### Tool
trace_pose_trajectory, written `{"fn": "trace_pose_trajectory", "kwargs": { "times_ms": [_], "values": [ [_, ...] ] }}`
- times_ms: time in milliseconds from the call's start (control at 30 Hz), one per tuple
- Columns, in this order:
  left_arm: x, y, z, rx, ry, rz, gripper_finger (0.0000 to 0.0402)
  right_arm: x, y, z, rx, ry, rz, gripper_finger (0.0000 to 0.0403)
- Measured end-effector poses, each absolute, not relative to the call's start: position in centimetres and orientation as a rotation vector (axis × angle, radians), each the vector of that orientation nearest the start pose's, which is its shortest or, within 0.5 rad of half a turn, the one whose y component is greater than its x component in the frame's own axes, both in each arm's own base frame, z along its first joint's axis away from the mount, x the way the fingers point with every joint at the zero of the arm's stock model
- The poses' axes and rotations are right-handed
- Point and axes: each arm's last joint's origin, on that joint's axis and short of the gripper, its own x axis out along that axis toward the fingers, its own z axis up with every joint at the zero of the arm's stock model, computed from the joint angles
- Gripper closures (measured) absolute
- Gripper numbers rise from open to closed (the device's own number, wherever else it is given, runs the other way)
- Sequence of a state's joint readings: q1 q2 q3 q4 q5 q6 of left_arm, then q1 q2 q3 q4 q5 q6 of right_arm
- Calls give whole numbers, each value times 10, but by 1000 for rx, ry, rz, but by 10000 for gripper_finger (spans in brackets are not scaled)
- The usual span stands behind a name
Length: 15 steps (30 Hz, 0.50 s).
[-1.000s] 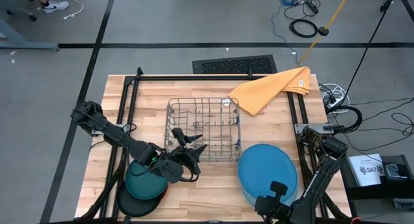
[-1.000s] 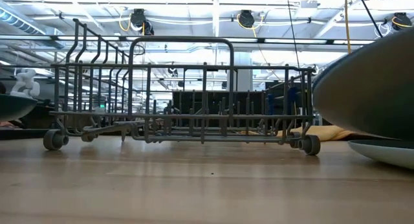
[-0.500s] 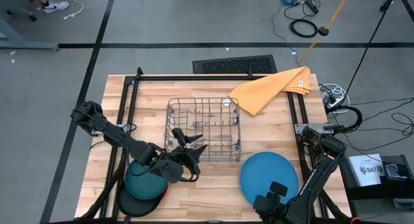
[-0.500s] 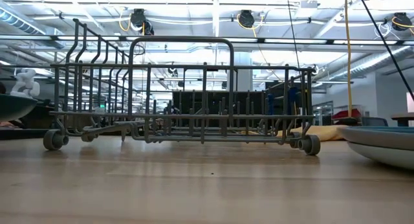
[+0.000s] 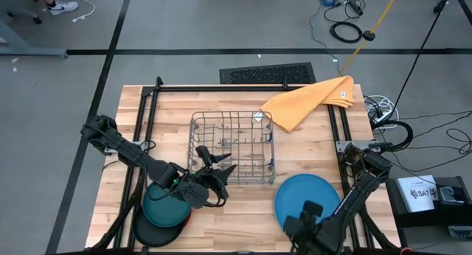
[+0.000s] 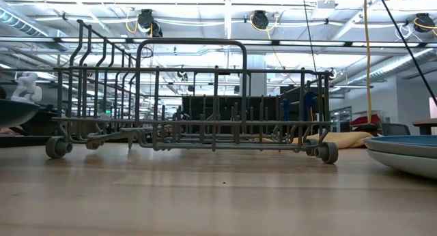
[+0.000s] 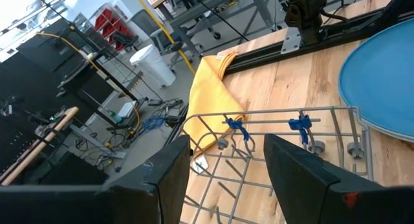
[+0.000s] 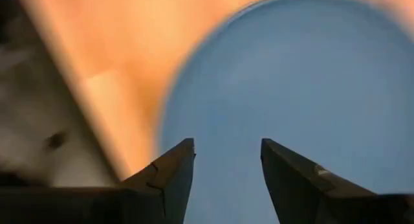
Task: Sort dishes
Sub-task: Put the blue plate into the green dish rack
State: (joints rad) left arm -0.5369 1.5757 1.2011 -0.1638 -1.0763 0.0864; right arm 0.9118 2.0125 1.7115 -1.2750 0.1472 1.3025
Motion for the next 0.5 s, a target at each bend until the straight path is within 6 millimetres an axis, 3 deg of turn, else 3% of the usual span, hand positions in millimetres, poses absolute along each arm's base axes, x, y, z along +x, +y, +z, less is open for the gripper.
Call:
{"fn": "trace_pose_trajectory", "kwargs": {
  "times_ms": [267, 500],
  "values": [
    [306, -153, 292, 475, 402, 502, 204, 218, 335, 231, 380, 1438, -199, 232],
    [307, -154, 293, 452, 387, 483, 204, 200, 343, 214, 302, 1407, -231, 232]
  ]
}}
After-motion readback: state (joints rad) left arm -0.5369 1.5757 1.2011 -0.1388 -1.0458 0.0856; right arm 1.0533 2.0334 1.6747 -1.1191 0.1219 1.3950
